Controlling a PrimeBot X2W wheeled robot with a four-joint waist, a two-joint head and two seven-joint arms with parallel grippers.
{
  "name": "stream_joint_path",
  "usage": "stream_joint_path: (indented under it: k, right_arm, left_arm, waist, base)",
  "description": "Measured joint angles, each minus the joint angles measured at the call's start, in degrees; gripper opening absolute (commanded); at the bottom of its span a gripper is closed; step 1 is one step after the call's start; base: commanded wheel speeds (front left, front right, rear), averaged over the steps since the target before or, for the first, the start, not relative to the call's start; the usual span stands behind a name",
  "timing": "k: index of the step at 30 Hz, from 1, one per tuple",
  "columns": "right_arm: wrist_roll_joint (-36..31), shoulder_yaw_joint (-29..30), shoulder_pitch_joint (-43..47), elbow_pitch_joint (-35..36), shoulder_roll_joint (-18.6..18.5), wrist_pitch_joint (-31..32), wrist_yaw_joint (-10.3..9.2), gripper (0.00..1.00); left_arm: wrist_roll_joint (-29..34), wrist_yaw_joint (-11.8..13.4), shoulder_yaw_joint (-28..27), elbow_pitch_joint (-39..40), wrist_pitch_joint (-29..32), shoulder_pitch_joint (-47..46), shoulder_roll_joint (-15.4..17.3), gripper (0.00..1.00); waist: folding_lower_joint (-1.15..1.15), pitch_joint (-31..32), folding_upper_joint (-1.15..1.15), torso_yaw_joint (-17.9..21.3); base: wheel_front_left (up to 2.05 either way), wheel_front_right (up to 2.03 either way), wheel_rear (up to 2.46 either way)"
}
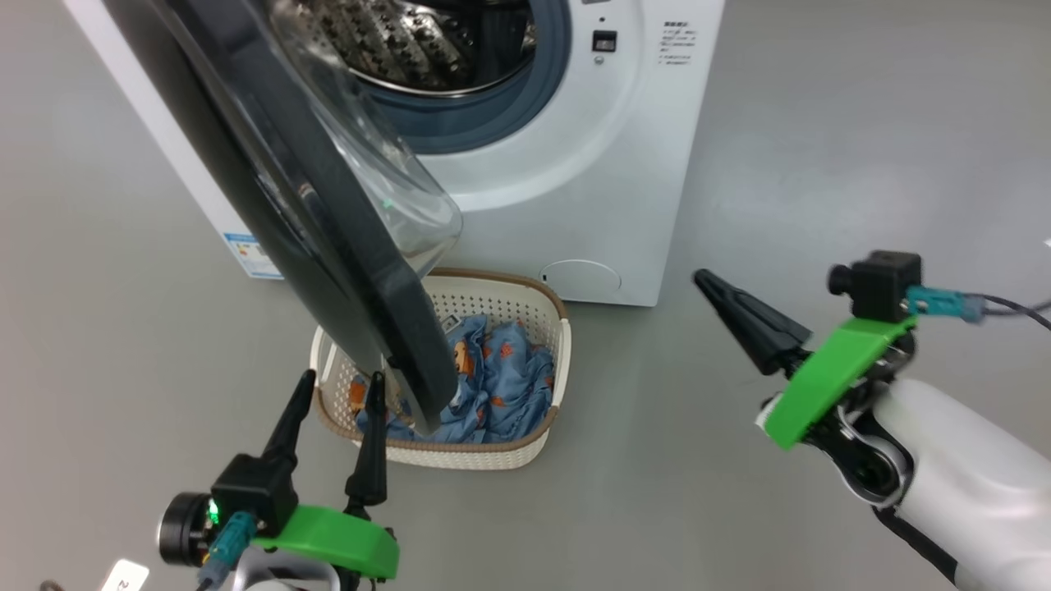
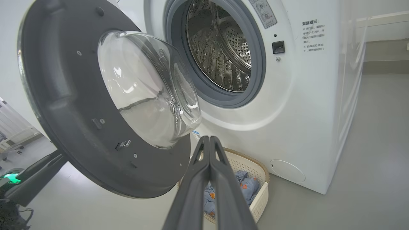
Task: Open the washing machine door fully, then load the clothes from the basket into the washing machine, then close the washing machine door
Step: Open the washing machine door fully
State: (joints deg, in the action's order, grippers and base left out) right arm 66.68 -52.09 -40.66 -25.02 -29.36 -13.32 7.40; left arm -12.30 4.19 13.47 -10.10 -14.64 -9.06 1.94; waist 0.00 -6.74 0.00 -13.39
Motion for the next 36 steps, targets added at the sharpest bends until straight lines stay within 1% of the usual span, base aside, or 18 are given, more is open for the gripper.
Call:
stream_joint_path:
  k: [1, 3, 6, 8, 10, 12, 13, 16, 19, 22, 26, 28, 29, 36]
  right_arm:
    - [-2.56, 1.94, 1.30, -0.67, 0.12, -0.54, 0.00, 0.00]
    - [-9.81, 6.56, 4.19, -2.08, 0.44, -0.91, 0.00, 0.00]
    - [-22.26, 18.51, 10.03, -0.76, 2.91, -0.94, 0.00, 0.00]
    - [-30.27, 26.49, 15.35, 2.07, 6.25, -0.99, 0.00, 0.00]
    - [-36.94, 33.21, 21.50, 5.06, 10.29, -0.99, 0.00, 0.00]
    - [-42.23, 38.95, 27.33, 8.25, 14.41, -0.99, 0.00, 0.00]
    - [-42.23, 38.95, 27.33, 8.25, 14.41, -0.99, 0.00, 0.00]
    - [-49.47, 45.20, 34.26, 13.32, 19.69, -0.98, 0.00, 0.00]
    - [-53.41, 49.51, 38.84, 18.22, 24.24, -0.88, 0.00, 0.00]
    - [-54.79, 52.30, 42.12, 21.95, 25.86, -0.27, 0.00, 0.00]
    - [-55.68, 53.59, 44.78, 24.97, 26.39, 0.22, 0.00, 0.00]
    - [-55.53, 54.54, 45.67, 25.82, 26.74, 0.45, 0.00, 0.56]
    - [-55.34, 54.97, 45.93, 26.03, 26.76, 0.44, 0.00, 1.00]
    - [-54.56, 55.17, 46.95, 26.28, 26.85, 0.32, 0.00, 1.00]
  left_arm:
    - [0.01, 0.00, -0.29, 0.02, 0.00, 0.22, 0.00, 1.00]
    - [0.27, 0.00, -0.80, 0.05, 0.00, 1.11, 0.01, 1.00]
    - [0.44, -0.01, -1.40, 0.05, 0.00, 2.21, 0.04, 1.00]
    - [0.44, -0.12, -1.97, 0.09, 0.00, 2.40, 0.05, 1.00]
    - [0.59, -0.40, -2.58, 0.14, 0.00, 2.81, 0.07, 1.00]
    - [0.81, -0.43, -3.05, 0.15, 0.00, 3.62, 0.13, 1.00]
    - [0.81, -0.43, -3.05, 0.15, 0.00, 3.62, 0.13, 1.00]
    - [1.00, -0.44, -3.75, 0.18, 0.00, 4.56, 0.19, 1.00]
    - [1.00, -0.51, -4.32, 0.18, 0.00, 4.74, 0.21, 1.00]
    - [1.00, -0.53, -4.57, 0.18, 0.00, 4.76, 0.21, 1.00]
    - [1.00, -0.69, -4.78, 0.19, 0.00, 5.22, 0.21, 1.00]
    - [1.01, -0.69, -4.86, 0.16, 0.00, 5.75, 0.22, 1.00]
    - [1.01, -0.69, -4.92, 0.16, 0.00, 5.77, 0.23, 1.00]
    - [1.01, -0.69, -5.04, 0.11, 0.00, 5.89, 0.23, 1.00]
  waist:
    - [0.00, 0.25, 0.00, 0.32]
    - [0.00, 0.80, 0.00, 0.91]
    - [0.00, 1.62, 0.00, 1.76]
    - [0.00, 2.16, 0.00, 2.30]
    - [0.00, 2.76, 0.00, 2.73]
    - [0.00, 3.29, 0.00, 3.20]
    - [0.00, 3.29, 0.00, 3.20]
    - [0.00, 4.04, 0.00, 3.84]
    - [0.00, 4.68, 0.00, 4.49]
    - [0.00, 5.16, 0.00, 5.03]
    - [0.00, 5.60, 0.00, 5.63]
    - [0.00, 5.77, 0.00, 5.92]
    - [0.00, 5.83, 0.00, 6.07]
    - [0.00, 6.06, 0.00, 7.00]
  base:
    - [0.00, 0.00, 0.00]
    - [0.00, 0.00, 0.00]
    - [0.00, 0.00, 0.00]
    - [0.00, 0.00, 0.00]
    - [0.00, 0.00, 0.00]
    - [0.00, 0.00, 0.00]
    - [0.00, 0.00, 0.00]
    - [0.00, 0.00, 0.00]
    - [0.00, 0.00, 0.00]
    - [0.00, 0.00, 0.00]
    - [0.00, 0.00, 0.00]
    - [0.00, 0.00, 0.00]
    - [0.00, 0.00, 0.00]
    - [0.00, 0.00, 0.00]
